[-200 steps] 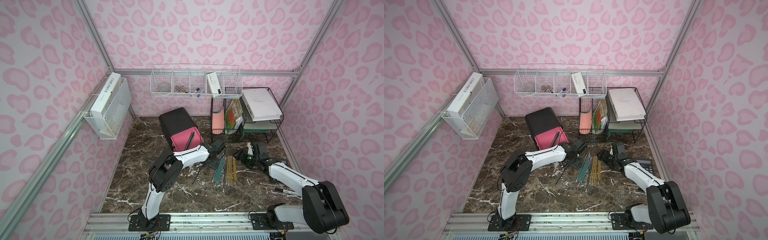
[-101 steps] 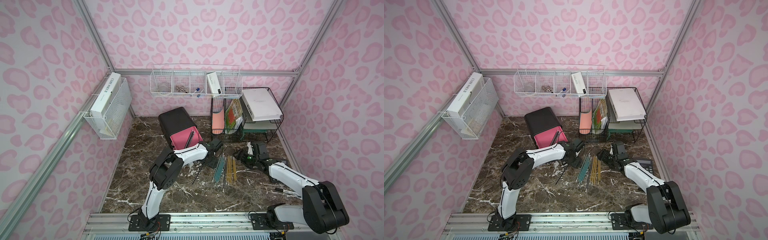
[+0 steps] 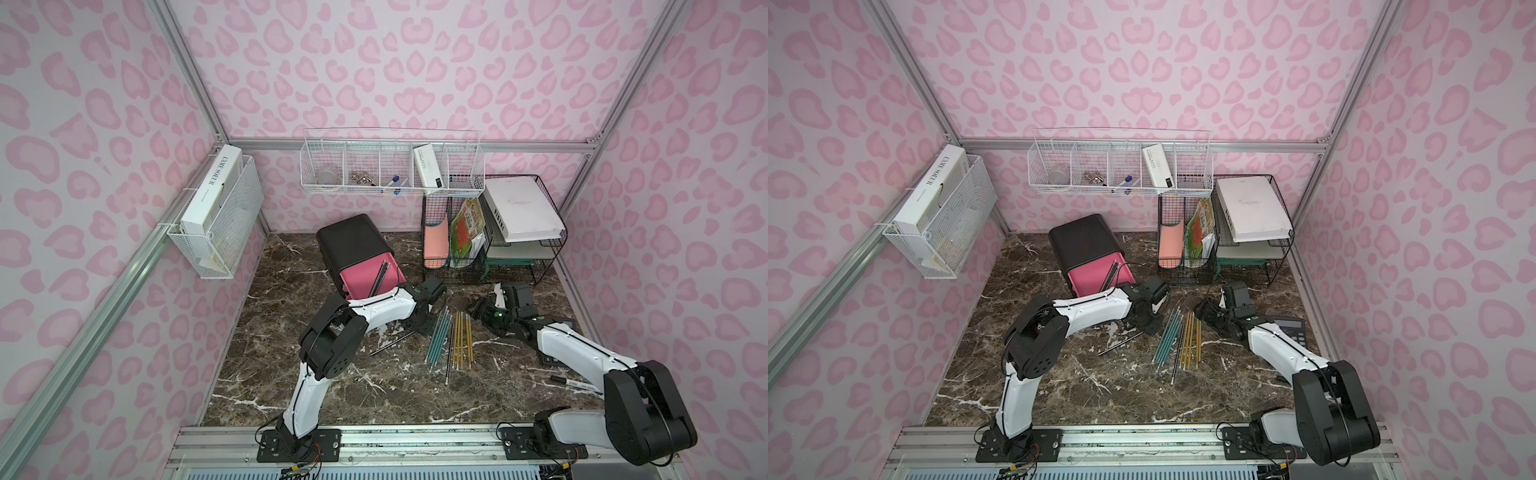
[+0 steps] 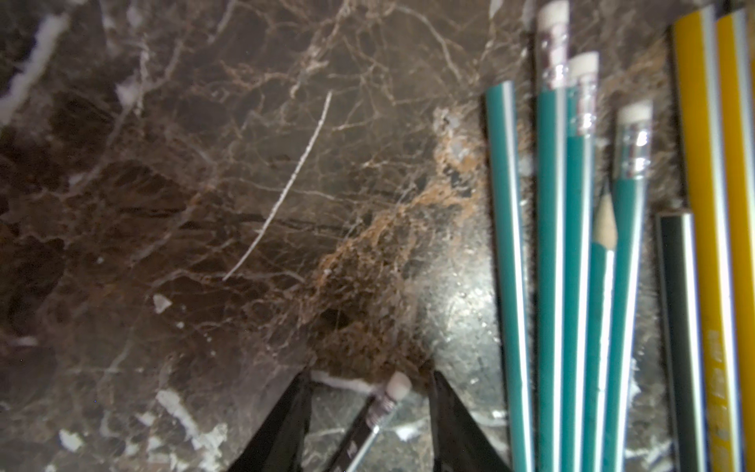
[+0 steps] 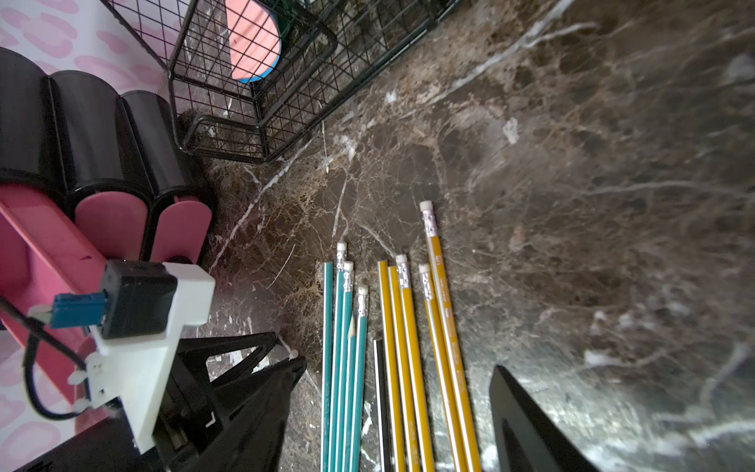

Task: Please place the pencils in the drawer according to their color
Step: Pick up the pencil from the center of the board.

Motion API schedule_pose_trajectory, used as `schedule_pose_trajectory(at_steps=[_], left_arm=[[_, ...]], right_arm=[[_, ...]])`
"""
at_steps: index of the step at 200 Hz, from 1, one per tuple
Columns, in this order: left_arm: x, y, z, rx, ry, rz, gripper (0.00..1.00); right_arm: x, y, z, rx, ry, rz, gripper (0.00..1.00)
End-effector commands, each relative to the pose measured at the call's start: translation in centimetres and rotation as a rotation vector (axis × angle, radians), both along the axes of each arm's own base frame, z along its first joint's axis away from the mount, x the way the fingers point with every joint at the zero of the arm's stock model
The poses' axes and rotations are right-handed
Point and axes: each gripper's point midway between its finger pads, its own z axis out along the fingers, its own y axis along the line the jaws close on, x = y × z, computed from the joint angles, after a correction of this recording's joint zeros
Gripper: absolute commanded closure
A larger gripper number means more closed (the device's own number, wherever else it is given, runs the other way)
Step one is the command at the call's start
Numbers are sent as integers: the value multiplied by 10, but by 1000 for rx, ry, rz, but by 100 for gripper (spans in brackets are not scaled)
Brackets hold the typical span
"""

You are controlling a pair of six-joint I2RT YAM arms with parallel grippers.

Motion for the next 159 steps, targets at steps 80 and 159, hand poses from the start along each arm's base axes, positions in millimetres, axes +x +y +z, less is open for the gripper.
schedule_pose_trajectory(at_steps=[80,159], left_arm=[[-10,13,-11,30,43,1,62],[-14,17,-15,34,54,3,73]], right_arm=[[2,1,3,0,-5,4,31],[2,1,4,3,-8,0,31]])
